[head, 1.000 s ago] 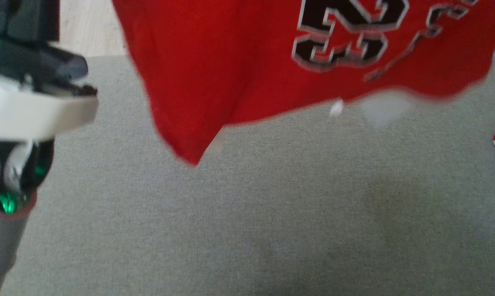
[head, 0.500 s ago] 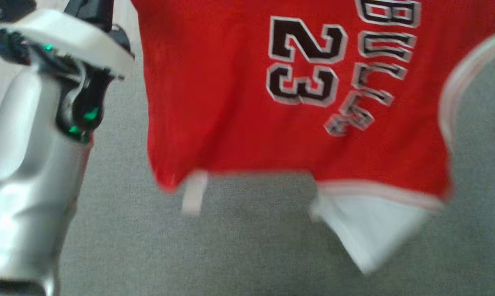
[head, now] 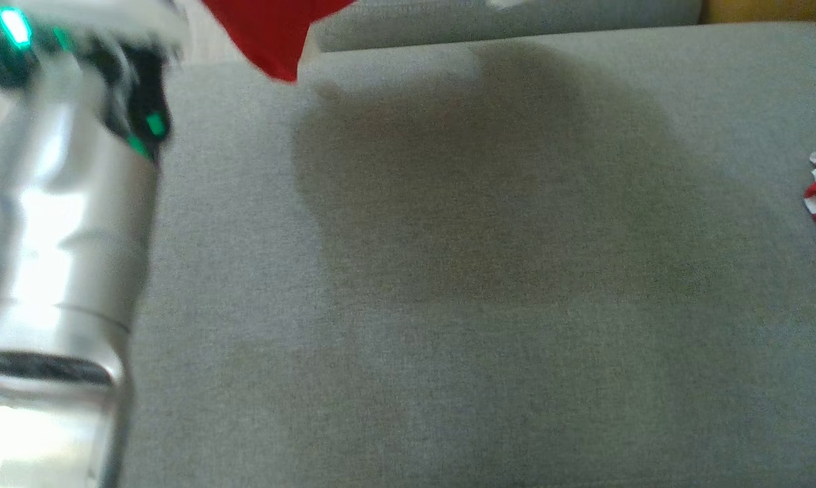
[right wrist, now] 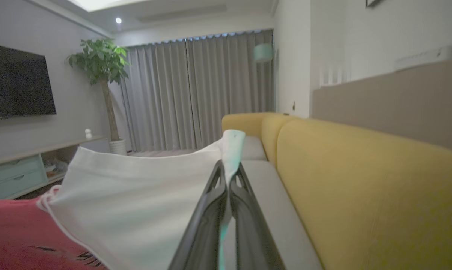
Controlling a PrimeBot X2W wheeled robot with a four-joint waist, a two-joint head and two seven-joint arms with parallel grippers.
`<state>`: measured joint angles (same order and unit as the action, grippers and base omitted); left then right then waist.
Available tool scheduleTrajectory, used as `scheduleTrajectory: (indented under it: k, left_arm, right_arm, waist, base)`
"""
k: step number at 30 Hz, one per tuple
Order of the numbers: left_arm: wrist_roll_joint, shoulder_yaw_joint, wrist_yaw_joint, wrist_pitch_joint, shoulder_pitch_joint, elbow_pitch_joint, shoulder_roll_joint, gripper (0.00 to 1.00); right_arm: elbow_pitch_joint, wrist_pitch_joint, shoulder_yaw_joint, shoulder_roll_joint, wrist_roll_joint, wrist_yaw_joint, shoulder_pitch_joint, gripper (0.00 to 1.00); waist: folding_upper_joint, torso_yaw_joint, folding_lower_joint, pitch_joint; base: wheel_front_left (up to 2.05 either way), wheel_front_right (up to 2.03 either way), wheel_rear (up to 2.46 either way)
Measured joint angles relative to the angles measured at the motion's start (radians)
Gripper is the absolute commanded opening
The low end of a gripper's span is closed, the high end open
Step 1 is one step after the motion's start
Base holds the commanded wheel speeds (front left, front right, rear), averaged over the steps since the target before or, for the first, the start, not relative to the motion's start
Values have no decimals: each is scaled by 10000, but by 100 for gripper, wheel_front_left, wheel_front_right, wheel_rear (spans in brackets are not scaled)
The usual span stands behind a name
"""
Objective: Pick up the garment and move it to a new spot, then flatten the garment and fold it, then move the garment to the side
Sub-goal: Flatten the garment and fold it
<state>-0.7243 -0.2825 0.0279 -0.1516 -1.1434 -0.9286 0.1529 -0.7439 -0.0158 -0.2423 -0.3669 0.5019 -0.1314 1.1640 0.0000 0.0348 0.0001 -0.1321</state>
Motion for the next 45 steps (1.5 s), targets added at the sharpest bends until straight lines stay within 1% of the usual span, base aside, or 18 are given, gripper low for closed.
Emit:
scheduleTrajectory:
  k: [4, 6, 8, 10, 14, 15, 19, 21, 25, 26, 29, 31, 33, 35, 38, 40, 43, 45]
  left_arm:
    - [-343, 205, -13, -251, 1048, -1806, -533, 0]
    - [-424, 207, -92, -364, 1629, -2562, -780, 0]
    - [-508, 201, -151, -491, 2108, -3158, -976, 0]
    - [-518, 192, -286, -568, 2460, -3411, -1114, 0]
    - [-514, -48, -249, -702, 2779, -3538, -1260, 0]
    - [-477, -184, -111, -765, 2858, -3528, -1267, 0]
    - [-309, -318, 174, -976, 3487, -3124, -1262, 0]
    - [-155, -180, 148, -976, 4061, -2355, -1158, 0]
    - [395, 67, 148, -976, 5459, -506, -652, 0]
    - [460, 161, 96, -976, 5867, -73, -523, 0]
    - [690, 224, -290, -976, 7227, 1415, -33, 0]
    - [788, 221, -715, -794, 8204, 2709, 251, 0]
    - [838, 198, -1279, -146, 9253, 4322, 548, 0]
    - [876, 199, -1900, 587, 10374, 6268, 903, 0]
    - [1005, 238, -2930, 1749, 11984, 9077, 1526, 0]
    - [1009, 274, -3503, 2491, 12928, 10613, 1902, 0]
    - [1009, 316, -4084, 3340, 13906, 12126, 2291, 0]
    - [1005, 326, -4268, 3774, 14167, 12615, 2447, 0]
  right_arm:
    - [-1267, 207, -1047, 663, 591, 0, -1113, 0]
    - [-1935, 349, -1300, 988, 976, 0, -1824, 0]
    - [-2466, 441, -1634, 1231, 1354, 0, -2448, 0]
    - [-2748, 527, -1992, 1432, 1647, 0, -2894, 0]
    - [-2656, 922, -2550, 1519, 2370, 0, -3432, 0]
    - [-2527, 1053, -2679, 1490, 2543, 0, -3616, 0]
    - [-1586, 1601, -3193, 1275, 3237, 0, -4745, 0]
    - [-974, 1804, -3409, 988, 3515, 0, -5493, 0]
    - [313, 2155, -3258, 242, 3946, 0, -7077, 0]
    - [688, 2201, -3120, 79, 3977, 0, -7484, 0]
    - [1883, 2226, -2552, -280, 3975, 0, -8751, 0]
    - [2696, 1977, -2025, -382, 3860, 0, -9596, 0]
    - [3591, 1463, -1350, -405, 3641, 0, -10505, 0]
    - [4521, 667, -602, -387, 3216, 0, -11490, 0]
    - [6134, -729, 683, 48, 2497, 0, -13017, 0]
    - [7333, -1720, 1559, 614, 1912, 0, -14012, 0]
    - [8987, -3150, 2514, 1507, 1064, 0, -15114, 0]
    - [9793, -3881, 2884, 2010, 631, 0, -15372, 0]
  waist:
    - [0, 75, 1, -213]
    - [0, 84, 0, -309]
    - [0, 77, 1, -404]
    - [0, 60, -1, -496]
    - [0, -58, 0, -622]
    - [0, -101, 0, -626]
    - [0, -122, -1, -500]
    - [0, -107, -1, -374]
    - [0, -131, -1, -80]
    - [0, -142, -2, 4]
    - [0, -152, -2, 236]
    - [0, -141, -2, 378]
    - [0, -130, -2, 502]
    - [0, -125, -2, 576]
    - [0, -110, -2, 628]
    - [0, -97, -2, 631]
    - [0, -70, -2, 600]
    - [0, -66, -2, 569]
  base:
    - [0, 0, 0]
    - [0, 0, 0]
    - [0, 0, 0]
    - [0, 0, 0]
    - [0, 0, 0]
    - [0, 0, 0]
    - [0, 0, 0]
    - [0, 0, 0]
    - [0, 0, 0]
    - [0, 0, 0]
    - [0, 0, 0]
    - [0, 0, 0]
    - [0, 0, 0]
    - [0, 0, 0]
    - [0, 0, 0]
    - [0, 0, 0]
    - [0, 0, 0]
    - [0, 0, 0]
